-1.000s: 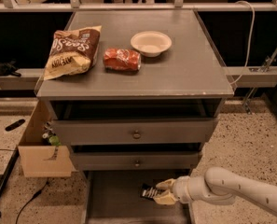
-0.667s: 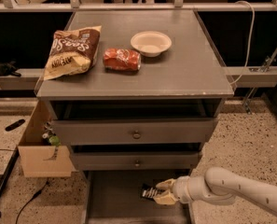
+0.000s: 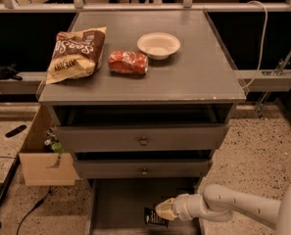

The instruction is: Place rxbar chocolate into bottom drawer

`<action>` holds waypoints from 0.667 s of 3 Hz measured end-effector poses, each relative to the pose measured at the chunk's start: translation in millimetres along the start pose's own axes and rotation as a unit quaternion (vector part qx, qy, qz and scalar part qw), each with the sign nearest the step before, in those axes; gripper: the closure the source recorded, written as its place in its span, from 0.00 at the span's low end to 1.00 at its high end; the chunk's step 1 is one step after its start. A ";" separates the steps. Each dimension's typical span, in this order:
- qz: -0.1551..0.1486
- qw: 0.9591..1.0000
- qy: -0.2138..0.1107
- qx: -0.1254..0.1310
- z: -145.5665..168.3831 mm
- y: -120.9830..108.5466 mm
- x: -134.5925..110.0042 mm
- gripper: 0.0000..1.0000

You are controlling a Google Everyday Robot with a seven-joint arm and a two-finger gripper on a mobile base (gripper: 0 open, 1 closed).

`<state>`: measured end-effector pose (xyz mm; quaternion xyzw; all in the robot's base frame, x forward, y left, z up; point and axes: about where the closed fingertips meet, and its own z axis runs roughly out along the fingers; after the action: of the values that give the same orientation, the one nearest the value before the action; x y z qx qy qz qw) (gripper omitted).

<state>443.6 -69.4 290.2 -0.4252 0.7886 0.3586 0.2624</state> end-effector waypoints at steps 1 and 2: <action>0.040 0.999 -0.025 0.003 50.8 -14.5 46.2 1.00; 0.040 0.999 -0.025 0.003 50.8 -14.4 46.2 1.00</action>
Offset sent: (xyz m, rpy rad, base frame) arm 0.0028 0.0236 -0.1038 0.0883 0.0547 -0.0990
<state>438.4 -57.1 221.3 -0.3835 0.7990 0.3773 0.2686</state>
